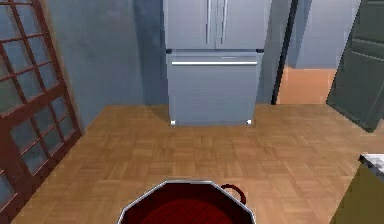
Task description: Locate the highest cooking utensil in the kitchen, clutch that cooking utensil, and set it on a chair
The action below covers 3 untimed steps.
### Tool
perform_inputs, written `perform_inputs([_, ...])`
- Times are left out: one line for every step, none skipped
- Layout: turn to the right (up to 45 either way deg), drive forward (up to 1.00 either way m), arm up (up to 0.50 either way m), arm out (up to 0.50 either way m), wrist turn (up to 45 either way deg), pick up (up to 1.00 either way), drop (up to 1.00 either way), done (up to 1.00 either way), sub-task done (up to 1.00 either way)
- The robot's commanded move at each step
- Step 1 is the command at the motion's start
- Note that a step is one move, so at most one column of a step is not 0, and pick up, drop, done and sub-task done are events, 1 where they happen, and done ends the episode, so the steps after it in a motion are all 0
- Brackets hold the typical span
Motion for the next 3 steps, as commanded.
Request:
perform_inputs([6.0, 0.0, 0.0, 0.0, 0.0, 0.0, 0.0, 0.0, 0.0])
perform_inputs([0.0, 0.85, 0.0, 0.0, 0.0, 0.0, 0.0, 0.0, 0.0])
perform_inputs([36.0, 0.0, 0.0, 0.0, 0.0, 0.0, 0.0, 0.0, 0.0])
